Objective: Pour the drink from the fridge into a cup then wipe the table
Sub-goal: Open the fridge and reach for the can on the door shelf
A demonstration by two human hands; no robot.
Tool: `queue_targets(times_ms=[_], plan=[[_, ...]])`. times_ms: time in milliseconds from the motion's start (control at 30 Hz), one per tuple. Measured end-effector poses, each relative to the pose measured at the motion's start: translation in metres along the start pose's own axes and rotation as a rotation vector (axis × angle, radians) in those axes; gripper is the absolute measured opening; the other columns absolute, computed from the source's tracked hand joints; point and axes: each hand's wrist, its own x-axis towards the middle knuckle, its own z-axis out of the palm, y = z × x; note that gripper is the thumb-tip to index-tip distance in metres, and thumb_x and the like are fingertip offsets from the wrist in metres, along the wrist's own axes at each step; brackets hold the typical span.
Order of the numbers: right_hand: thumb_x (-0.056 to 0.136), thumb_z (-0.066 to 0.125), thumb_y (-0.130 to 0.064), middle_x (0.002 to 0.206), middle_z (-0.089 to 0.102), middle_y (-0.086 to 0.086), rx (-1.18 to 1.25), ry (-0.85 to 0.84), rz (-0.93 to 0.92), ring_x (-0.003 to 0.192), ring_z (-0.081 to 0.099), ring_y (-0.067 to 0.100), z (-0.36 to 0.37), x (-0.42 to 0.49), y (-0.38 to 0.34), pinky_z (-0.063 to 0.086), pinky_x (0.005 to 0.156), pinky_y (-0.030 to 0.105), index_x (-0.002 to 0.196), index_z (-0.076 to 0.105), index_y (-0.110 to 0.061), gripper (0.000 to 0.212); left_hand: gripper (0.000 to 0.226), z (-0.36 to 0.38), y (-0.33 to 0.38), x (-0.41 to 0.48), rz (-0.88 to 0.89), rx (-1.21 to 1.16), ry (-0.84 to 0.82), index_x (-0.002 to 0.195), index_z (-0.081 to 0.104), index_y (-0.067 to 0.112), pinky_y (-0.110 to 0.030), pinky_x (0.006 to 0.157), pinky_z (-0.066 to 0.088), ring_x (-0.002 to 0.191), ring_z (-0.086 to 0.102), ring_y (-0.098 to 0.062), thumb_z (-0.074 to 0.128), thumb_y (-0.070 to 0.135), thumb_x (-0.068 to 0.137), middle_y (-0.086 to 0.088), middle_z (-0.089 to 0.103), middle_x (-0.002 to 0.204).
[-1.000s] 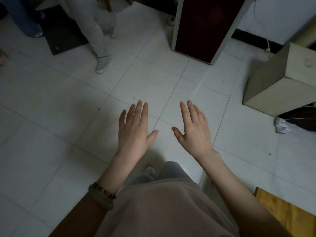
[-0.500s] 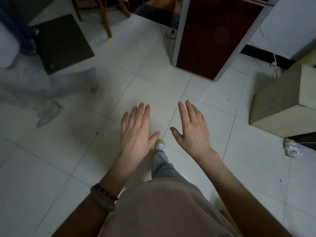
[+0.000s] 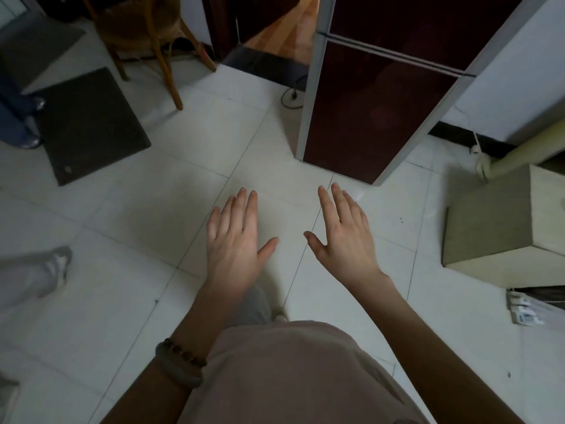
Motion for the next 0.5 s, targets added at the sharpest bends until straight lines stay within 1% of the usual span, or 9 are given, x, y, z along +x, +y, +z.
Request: queue_targets(times_ms=[100,233,367,500], plan=[[0.082,0.067,-0.035,0.147,0.034,0.022,-0.012,0.004,0.030,0.132,0.037,0.039,0.004,0.034,0.007,0.032,0.107,0.048,0.144,0.031,-0.006,0.078,0.081,0.006,-0.001,0.041,0.017,-0.003,-0.024,0.144,0.029,0.008,-0.046,0.110,0.023,0.135,0.036,-0.031,0.060,0.052,0.083,-0.013,0.035,0.149],[0.082,0.067,-0.037,0.146,0.037,0.021,-0.034,0.039,0.070,0.132,0.039,0.038,0.010,0.087,0.012,0.033,0.106,0.046,0.144,0.031,-0.006,0.078,0.082,0.011,-0.004,0.105,0.090,-0.023,-0.027,0.147,0.023,0.010,-0.043,0.113,0.016,0.139,0.029,-0.028,0.056,0.054,0.085,-0.011,0.030,0.152],[0.081,0.067,-0.037,0.146,0.037,0.021,-0.048,0.053,0.130,0.132,0.039,0.038,0.016,0.149,0.018,0.034,0.106,0.046,0.143,0.033,-0.006,0.077,0.082,0.015,-0.013,0.184,0.158,-0.031,-0.034,0.147,0.023,0.010,-0.042,0.114,0.011,0.140,0.027,-0.027,0.055,0.053,0.085,-0.011,0.028,0.153],[0.079,0.070,-0.039,0.144,0.040,0.019,-0.075,0.066,0.207,0.130,0.042,0.037,0.016,0.218,0.025,0.036,0.104,0.046,0.142,0.036,-0.007,0.078,0.082,0.012,-0.022,0.269,0.234,-0.032,-0.089,0.149,0.020,0.012,-0.040,0.113,0.006,0.142,0.023,-0.027,0.053,0.053,0.086,-0.010,0.024,0.155]])
